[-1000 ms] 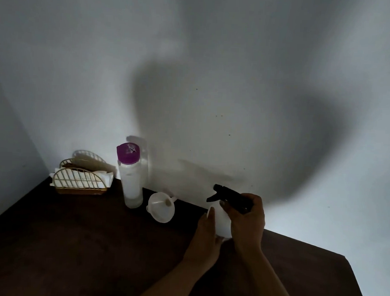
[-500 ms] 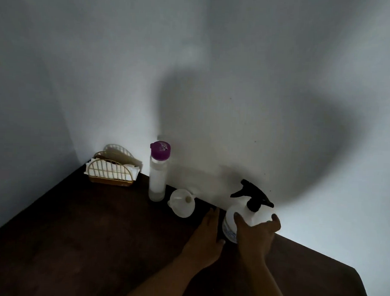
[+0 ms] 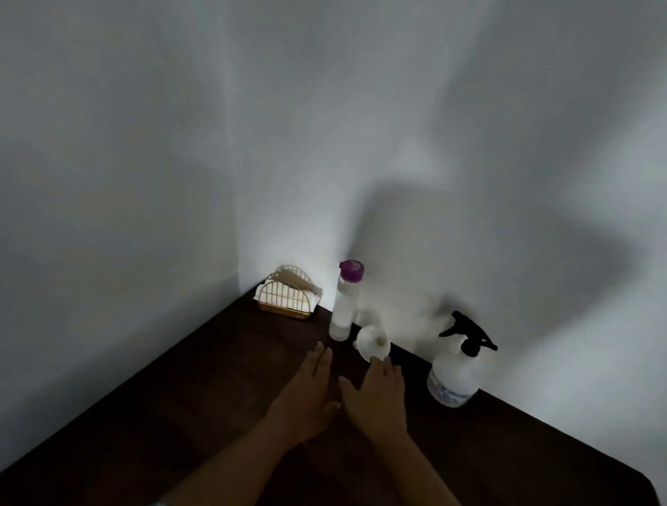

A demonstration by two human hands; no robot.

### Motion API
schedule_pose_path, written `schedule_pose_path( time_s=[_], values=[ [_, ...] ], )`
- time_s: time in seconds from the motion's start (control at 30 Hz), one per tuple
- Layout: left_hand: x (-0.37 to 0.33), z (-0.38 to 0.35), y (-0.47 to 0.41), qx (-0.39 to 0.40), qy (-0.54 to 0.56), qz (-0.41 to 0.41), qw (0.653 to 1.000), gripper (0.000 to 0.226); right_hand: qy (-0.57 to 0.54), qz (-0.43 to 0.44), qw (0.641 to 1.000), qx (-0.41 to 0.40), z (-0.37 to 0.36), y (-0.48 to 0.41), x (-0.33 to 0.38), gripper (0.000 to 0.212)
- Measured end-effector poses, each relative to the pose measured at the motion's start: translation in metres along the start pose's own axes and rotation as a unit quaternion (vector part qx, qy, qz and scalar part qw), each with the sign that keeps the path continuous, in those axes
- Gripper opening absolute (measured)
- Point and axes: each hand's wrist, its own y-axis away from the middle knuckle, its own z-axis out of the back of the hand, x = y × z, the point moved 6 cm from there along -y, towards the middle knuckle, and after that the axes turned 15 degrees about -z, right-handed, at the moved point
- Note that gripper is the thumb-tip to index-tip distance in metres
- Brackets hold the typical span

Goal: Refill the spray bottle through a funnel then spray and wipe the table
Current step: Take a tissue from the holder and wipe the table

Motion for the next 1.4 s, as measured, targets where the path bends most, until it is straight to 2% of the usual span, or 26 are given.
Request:
schedule_pose_path(
  time_s=[0.23, 0.4, 0.53, 0.63, 0.9, 1.03, 1.13, 1.27, 1.4],
  values=[
    [0.038, 0.038, 0.035, -0.018, -0.013, 0.046, 0.999, 0.083, 0.085, 0.083, 0.992, 0.041, -0.028, 0.024, 0.052, 0.069],
    [0.087, 0.056, 0.023, -0.031, -0.008, 0.061, 0.998, 0.079, 0.086, 0.118, 0.989, 0.02, -0.057, -0.001, 0.093, 0.059],
    [0.128, 0.069, 0.012, 0.013, -0.06, 0.016, 0.998, 0.08, 0.039, 0.151, 0.988, -0.002, -0.082, -0.031, 0.13, 0.044],
    [0.169, 0.077, 0.004, 0.023, -0.078, 0.016, 0.997, 0.08, 0.019, 0.158, 0.987, -0.02, -0.103, -0.057, 0.154, 0.037],
    [0.238, 0.083, -0.048, 0.005, -0.04, 0.023, 0.999, 0.079, -0.019, 0.14, 0.989, -0.048, -0.134, -0.133, 0.186, 0.038],
    [0.262, 0.072, -0.067, 0.006, -0.023, 0.011, 1.0, 0.079, 0.044, 0.136, 0.986, -0.082, -0.146, -0.176, 0.205, 0.03],
    [0.277, 0.065, -0.075, 0.003, -0.005, 0.008, 1.0, 0.078, 0.101, 0.145, 0.98, -0.095, -0.155, -0.198, 0.222, 0.031],
    [0.291, 0.059, -0.082, -0.003, 0.02, 0.009, 1.0, 0.077, 0.202, 0.107, 0.971, -0.065, -0.169, -0.219, 0.232, 0.026],
    [0.3, 0.055, -0.087, -0.008, 0.023, 0.008, 1.0, 0.075, 0.168, 0.042, 0.985, -0.026, -0.172, -0.232, 0.232, 0.03]
  ],
)
